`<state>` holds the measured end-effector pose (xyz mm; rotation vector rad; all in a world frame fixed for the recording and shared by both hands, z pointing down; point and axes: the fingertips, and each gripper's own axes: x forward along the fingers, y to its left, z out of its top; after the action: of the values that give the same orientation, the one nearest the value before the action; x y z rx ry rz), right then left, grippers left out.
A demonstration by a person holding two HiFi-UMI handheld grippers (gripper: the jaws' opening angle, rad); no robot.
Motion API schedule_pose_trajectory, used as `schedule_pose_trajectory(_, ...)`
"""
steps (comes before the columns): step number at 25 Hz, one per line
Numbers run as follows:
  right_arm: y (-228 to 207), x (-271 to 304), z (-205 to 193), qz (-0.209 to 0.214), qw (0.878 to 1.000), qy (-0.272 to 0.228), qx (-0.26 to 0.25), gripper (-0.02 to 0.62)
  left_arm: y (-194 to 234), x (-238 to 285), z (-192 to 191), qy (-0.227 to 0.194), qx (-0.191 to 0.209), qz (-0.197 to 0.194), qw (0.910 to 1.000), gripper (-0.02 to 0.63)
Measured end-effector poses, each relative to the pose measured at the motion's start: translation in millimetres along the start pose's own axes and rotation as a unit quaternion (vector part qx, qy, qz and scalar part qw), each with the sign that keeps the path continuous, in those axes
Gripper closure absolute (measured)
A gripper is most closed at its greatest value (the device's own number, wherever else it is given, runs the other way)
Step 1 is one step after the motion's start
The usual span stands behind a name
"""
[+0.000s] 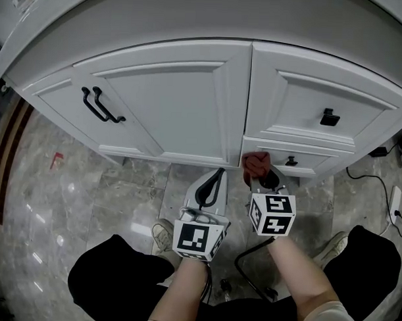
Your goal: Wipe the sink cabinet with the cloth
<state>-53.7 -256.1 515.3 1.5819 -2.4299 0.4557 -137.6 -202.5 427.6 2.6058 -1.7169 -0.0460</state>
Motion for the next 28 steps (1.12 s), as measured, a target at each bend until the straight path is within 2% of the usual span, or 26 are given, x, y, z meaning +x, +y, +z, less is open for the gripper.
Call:
schedule_pose_trajectory(5,-24.6,-3.4,-3.6,-0.03,0.999,0.0,0.029,0.515,-4.1,4.0,-2.7,-0.001,-0.016,0.002,0.9999,0.604)
schedule_pose_trajectory(9,-32.8,-5.0,-4.9,-0.031,0.997,0.002,0.066,0.514,-10.0,7.8,-4.1,0.003,-0.018,-0.002,0.9998,0.604)
schedule_pose_trajectory(17,-59.0,-22.4,-4.0,-0.061,0.993,0.003,0.104,0.515,-23.4,20.7,-8.0,0.009,-0.039,-0.01,0.9991,0.604)
schedule_pose_trajectory(28,-68.4,-48.8,-0.4,-0.048,0.993,-0.008,0.11,0.512,-57.7,40.6,-15.5,0.017,-0.062,-0.031,0.9975,0.604)
